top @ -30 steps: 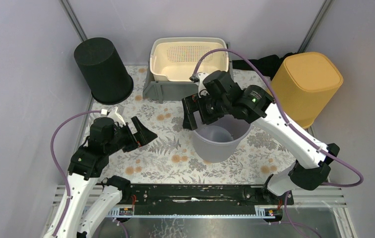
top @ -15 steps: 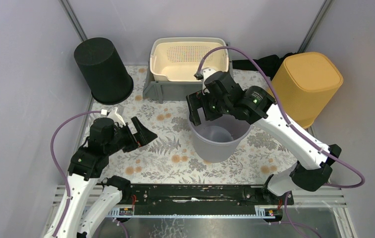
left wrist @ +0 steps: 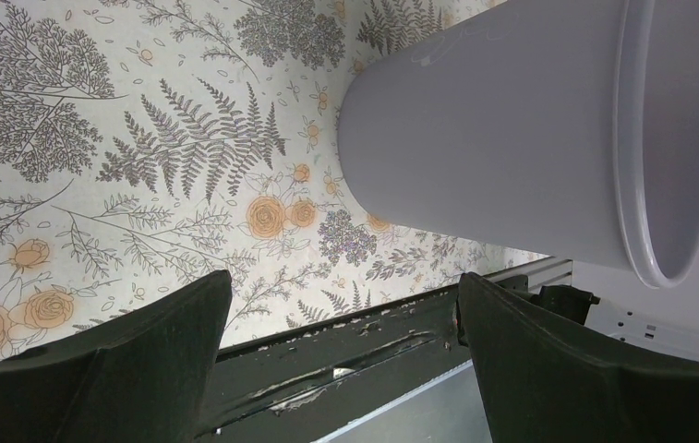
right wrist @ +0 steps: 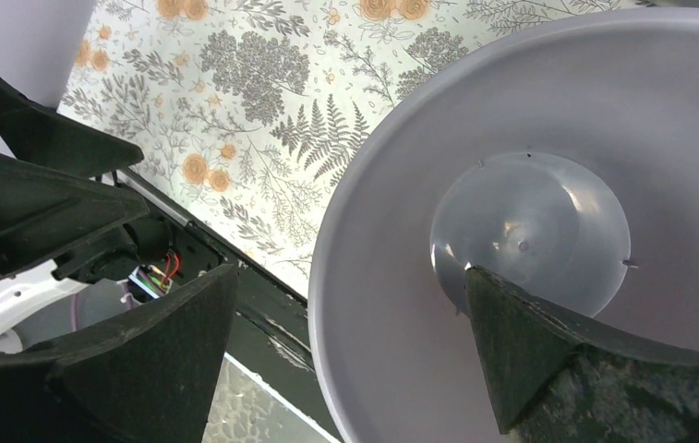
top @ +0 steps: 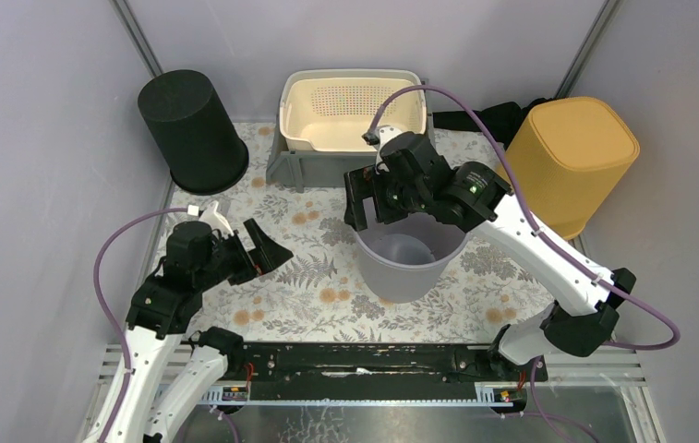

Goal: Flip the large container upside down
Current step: Turn the container upside down at the center of the board.

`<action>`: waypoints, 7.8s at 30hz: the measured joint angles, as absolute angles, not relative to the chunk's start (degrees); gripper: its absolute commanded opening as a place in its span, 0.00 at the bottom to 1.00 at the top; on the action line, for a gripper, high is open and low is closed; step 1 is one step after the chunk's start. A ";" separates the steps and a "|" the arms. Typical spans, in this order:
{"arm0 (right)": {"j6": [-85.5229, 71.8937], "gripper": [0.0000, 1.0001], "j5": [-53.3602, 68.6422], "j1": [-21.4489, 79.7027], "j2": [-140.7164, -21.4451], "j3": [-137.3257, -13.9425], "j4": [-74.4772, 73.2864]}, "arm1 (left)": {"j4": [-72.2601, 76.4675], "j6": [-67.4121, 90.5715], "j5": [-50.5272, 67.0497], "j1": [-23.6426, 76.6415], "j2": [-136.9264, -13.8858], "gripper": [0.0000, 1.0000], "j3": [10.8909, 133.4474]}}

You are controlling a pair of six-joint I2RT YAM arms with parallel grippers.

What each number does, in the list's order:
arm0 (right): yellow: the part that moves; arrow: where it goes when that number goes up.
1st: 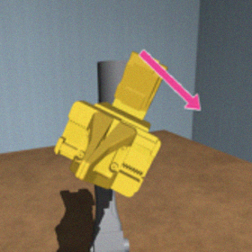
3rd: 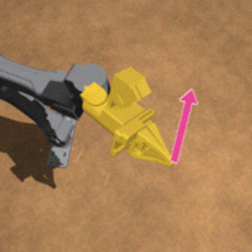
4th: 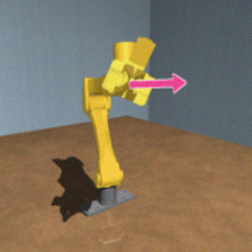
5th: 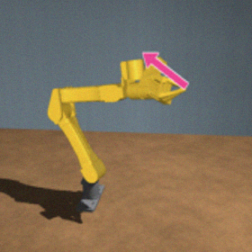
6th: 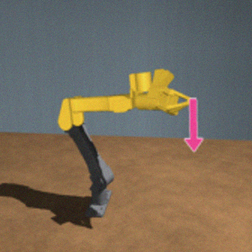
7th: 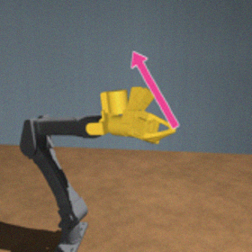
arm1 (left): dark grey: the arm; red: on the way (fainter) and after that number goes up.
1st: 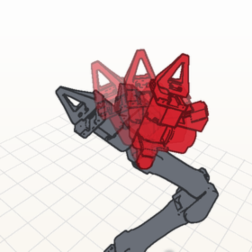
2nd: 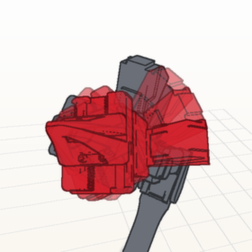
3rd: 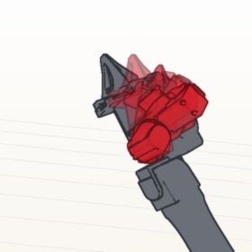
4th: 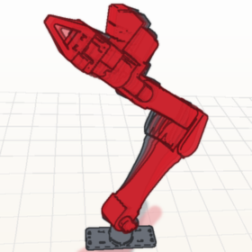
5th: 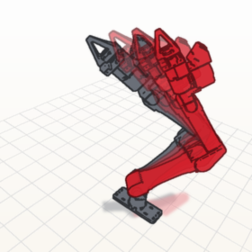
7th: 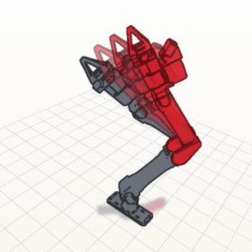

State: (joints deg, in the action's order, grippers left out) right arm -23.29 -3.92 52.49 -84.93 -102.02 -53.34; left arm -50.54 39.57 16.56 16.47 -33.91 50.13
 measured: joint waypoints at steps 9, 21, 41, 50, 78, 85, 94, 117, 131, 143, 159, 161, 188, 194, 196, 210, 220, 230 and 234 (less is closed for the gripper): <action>-27.11 0.99 -3.75 52.47 -85.32 -102.96 -52.66 | -50.52 39.57 16.58 16.47 -33.36 1.00 49.15; -29.39 0.99 -3.68 47.62 -95.50 -113.51 -61.36 | -50.54 39.57 16.58 16.47 -32.71 1.00 48.71; -34.98 1.00 -4.45 46.54 -102.76 -121.21 -72.51 | -50.59 39.53 16.58 16.47 -33.52 1.00 48.47; -37.26 0.88 -3.18 46.61 -105.45 -124.81 -74.96 | -50.61 39.51 16.67 16.47 -33.41 1.00 47.29; -46.70 0.43 -5.30 53.23 -113.65 -126.41 -82.00 | -50.96 34.92 19.73 16.47 -33.10 1.00 41.28; -46.17 0.06 -6.74 53.25 -115.48 -126.39 -82.28 | -50.94 33.93 20.45 16.47 -33.21 1.00 40.10; -44.84 0.00 -9.32 53.21 -116.68 -132.64 -86.50 | -50.96 33.69 20.58 16.47 -33.19 1.00 39.48; -45.19 0.00 18.74 44.34 -96.03 -117.16 -52.62 | -54.22 35.97 15.84 16.47 -32.34 1.00 58.83; -60.62 0.00 33.17 38.20 -84.40 -79.90 -14.06 | -57.52 39.38 13.91 16.47 -31.68 1.00 65.58; -68.66 0.00 38.15 36.69 -80.23 -67.42 4.49 | -57.67 40.42 13.91 16.47 -31.46 1.00 64.88; -76.49 0.00 41.63 34.57 -80.01 -55.31 19.73 | -57.17 40.58 14.63 16.47 -33.93 1.00 66.48; -77.32 0.00 41.74 34.39 -80.01 -54.39 21.47 | -56.86 40.66 14.81 16.47 -33.95 1.00 66.89; -93.95 0.00 43.22 34.06 -88.09 -48.01 54.19 | -49.63 43.35 21.02 16.47 -32.84 1.00 68.12; -96.95 0.00 43.16 34.15 -91.00 -48.01 61.95 | -46.63 44.31 23.22 16.47 -32.56 1.00 68.12; -98.15 0.00 42.98 34.39 -92.64 -48.01 65.21 | -45.91 44.49 23.66 16.47 -32.56 1.00 68.12; -104.16 0.00 38.06 37.95 -107.87 -49.54 83.22 | -44.95 44.69 24.67 16.47 -32.77 1.00 70.43; -101.43 0.00 33.52 42.83 -114.93 -54.92 86.26 | -44.80 44.66 24.67 16.47 -32.88 1.00 70.72; -100.86 0.00 32.03 45.78 -123.81 -69.47 86.61 | -44.80 44.66 24.67 16.47 -32.86 1.00 70.72; -100.99 0.05 31.81 46.83 -128.44 -75.11 86.78 | -44.80 44.66 24.67 16.47 -32.86 1.00 70.72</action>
State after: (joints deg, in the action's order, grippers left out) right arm -100.99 31.81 46.83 -128.44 -75.11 86.78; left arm -44.80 44.66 24.67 16.47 -32.86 70.72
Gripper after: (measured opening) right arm 0.143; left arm 0.998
